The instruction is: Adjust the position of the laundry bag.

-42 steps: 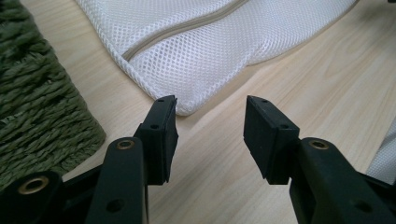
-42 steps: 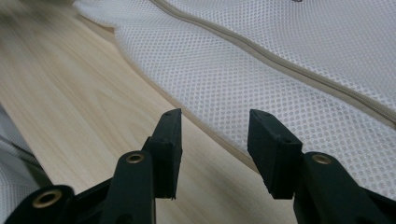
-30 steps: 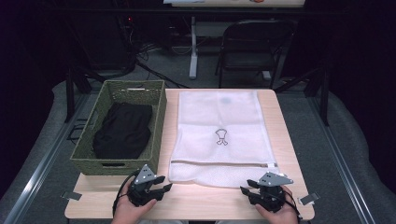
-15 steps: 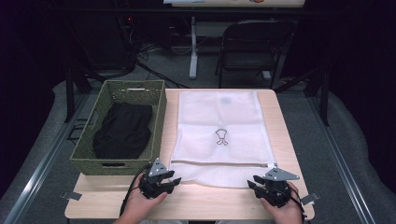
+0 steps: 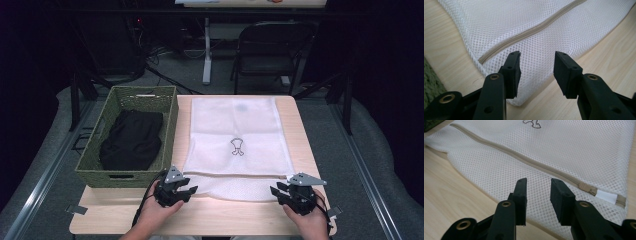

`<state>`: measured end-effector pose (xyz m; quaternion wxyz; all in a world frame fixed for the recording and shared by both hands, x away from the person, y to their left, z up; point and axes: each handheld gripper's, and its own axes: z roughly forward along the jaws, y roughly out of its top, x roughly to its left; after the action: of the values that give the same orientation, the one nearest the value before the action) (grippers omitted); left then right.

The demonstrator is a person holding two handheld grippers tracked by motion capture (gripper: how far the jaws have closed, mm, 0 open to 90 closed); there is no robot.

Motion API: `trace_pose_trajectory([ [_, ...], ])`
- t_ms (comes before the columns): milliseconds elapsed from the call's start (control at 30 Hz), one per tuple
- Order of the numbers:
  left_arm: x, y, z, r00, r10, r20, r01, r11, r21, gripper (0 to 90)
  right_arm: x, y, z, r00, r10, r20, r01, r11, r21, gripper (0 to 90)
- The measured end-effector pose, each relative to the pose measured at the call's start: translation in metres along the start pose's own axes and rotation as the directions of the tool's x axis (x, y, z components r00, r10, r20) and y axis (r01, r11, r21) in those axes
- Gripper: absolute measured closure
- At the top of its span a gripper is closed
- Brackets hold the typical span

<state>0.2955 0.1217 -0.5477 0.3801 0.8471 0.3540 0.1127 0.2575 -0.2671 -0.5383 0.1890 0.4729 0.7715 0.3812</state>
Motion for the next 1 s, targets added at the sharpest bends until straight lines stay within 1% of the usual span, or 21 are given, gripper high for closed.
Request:
trace_pose_trajectory([
  [100, -0.002, 0.003, 0.004, 0.9999, 0.001, 0.016, -0.001, 1.0000, 0.000, 54.6, -0.005, 0.007, 0.002, 0.9999, -0.004, 0.016, 0.004, 1.000, 0.004, 66.4],
  [167, -0.003, 0.007, 0.007, 0.9995, 0.013, 0.028, -0.014, 0.9998, 0.014, 54.4, -0.010, 0.013, 0.005, 0.9998, 0.010, 0.017, -0.010, 1.000, 0.001, 66.5],
  [200, -0.005, 0.009, 0.010, 0.9992, 0.029, 0.027, -0.029, 0.9994, 0.018, 53.6, -0.013, 0.018, 0.007, 0.9994, 0.029, 0.019, -0.029, 1.000, -0.001, 68.4],
  [233, -0.005, 0.009, 0.010, 0.9992, 0.029, 0.027, -0.029, 0.9994, 0.018, 53.6, -0.013, 0.018, 0.007, 0.9994, 0.029, 0.019, -0.029, 1.000, -0.001, 68.4],
  [300, -0.008, 0.010, 0.013, 0.9982, 0.049, 0.036, -0.049, 0.9986, 0.018, 53.4, -0.018, 0.024, 0.009, 0.9987, 0.042, 0.029, -0.042, 0.999, -0.001, 69.6],
  [333, -0.008, 0.010, 0.015, 0.9976, 0.047, 0.050, -0.048, 0.9986, 0.023, 53.5, -0.020, 0.027, 0.011, 0.9980, 0.039, 0.049, -0.039, 0.999, -0.001, 69.8],
  [367, -0.008, 0.010, 0.015, 0.9976, 0.047, 0.050, -0.048, 0.9986, 0.023, 53.5, -0.020, 0.027, 0.011, 0.9980, 0.039, 0.049, -0.039, 0.999, -0.001, 69.8],
  [433, -0.008, 0.010, 0.018, 0.9977, 0.040, 0.055, -0.041, 0.9988, 0.028, 53.5, -0.022, 0.028, 0.012, 0.9969, 0.034, 0.072, -0.034, 0.999, -0.001, 69.8],
  [500, -0.007, 0.009, 0.018, 0.9976, 0.055, 0.044, -0.056, 0.9978, 0.036, 53.4, -0.023, 0.026, 0.013, 0.9955, 0.029, 0.090, -0.028, 1.000, -0.010, 69.7],
  [533, -0.008, 0.008, 0.019, 0.9974, 0.054, 0.049, -0.055, 0.9979, 0.033, 53.4, -0.025, 0.022, 0.015, 0.9942, 0.022, 0.105, -0.021, 1.000, -0.008, 69.7],
  [567, -0.008, 0.008, 0.019, 0.9974, 0.054, 0.049, -0.055, 0.9979, 0.033, 53.4, -0.025, 0.022, 0.015, 0.9942, 0.022, 0.105, -0.021, 1.000, -0.008, 69.7],
  [600, -0.008, 0.006, 0.020, 0.9973, 0.039, 0.063, -0.041, 0.9988, 0.026, 53.6, -0.028, 0.017, 0.016, 0.9921, 0.005, 0.126, -0.005, 1.000, 0.000, 69.2],
  [667, -0.009, 0.004, 0.020, 0.9966, 0.043, 0.071, -0.045, 0.9987, 0.026, 53.9, -0.030, 0.014, 0.016, 0.9911, -0.006, 0.133, 0.005, 1.000, 0.003, 68.6],
  [700, -0.009, 0.004, 0.020, 0.9966, 0.043, 0.071, -0.045, 0.9987, 0.026, 54.0, -0.031, 0.012, 0.016, 0.9911, 0.000, 0.133, 0.000, 1.000, 0.004, 68.6],
  [733, -0.010, 0.003, 0.020, 0.9954, 0.054, 0.079, -0.056, 0.9981, 0.025, 54.2, -0.033, 0.010, 0.016, 0.9909, 0.006, 0.134, -0.006, 1.000, 0.005, 68.6],
  [767, -0.010, 0.003, 0.020, 0.9954, 0.054, 0.079, -0.056, 0.9981, 0.025, 54.8, -0.033, 0.010, 0.016, 0.9909, 0.006, 0.134, -0.006, 1.000, 0.005, 68.6],
  [800, -0.011, 0.003, 0.021, 0.9956, 0.057, 0.074, -0.059, 0.9979, 0.026, 55.8, -0.035, 0.007, 0.017, 0.9914, 0.019, 0.129, -0.020, 1.000, 0.008, 68.7],
  [833, -0.011, 0.003, 0.022, 0.9954, 0.053, 0.080, -0.056, 0.9980, 0.029, 55.8, -0.035, 0.007, 0.017, 0.9914, 0.019, 0.129, -0.020, 1.000, 0.008, 68.7],
  [900, -0.011, 0.002, 0.024, 0.9951, 0.063, 0.075, -0.065, 0.9977, 0.020, 57.7, -0.037, 0.005, 0.019, 0.9908, 0.025, 0.133, -0.027, 0.999, 0.017, 68.8],
  [967, -0.012, 0.001, 0.026, 0.9950, 0.057, 0.082, -0.059, 0.9979, 0.028, 59.6, -0.038, 0.005, 0.019, 0.9904, 0.029, 0.135, -0.032, 0.999, 0.019, 69.7],
  [1000, -0.011, 0.001, 0.027, 0.9943, 0.063, 0.086, -0.066, 0.9972, 0.035, 60.5, -0.040, 0.004, 0.019, 0.9900, 0.038, 0.136, -0.041, 0.999, 0.020, 70.9],
])
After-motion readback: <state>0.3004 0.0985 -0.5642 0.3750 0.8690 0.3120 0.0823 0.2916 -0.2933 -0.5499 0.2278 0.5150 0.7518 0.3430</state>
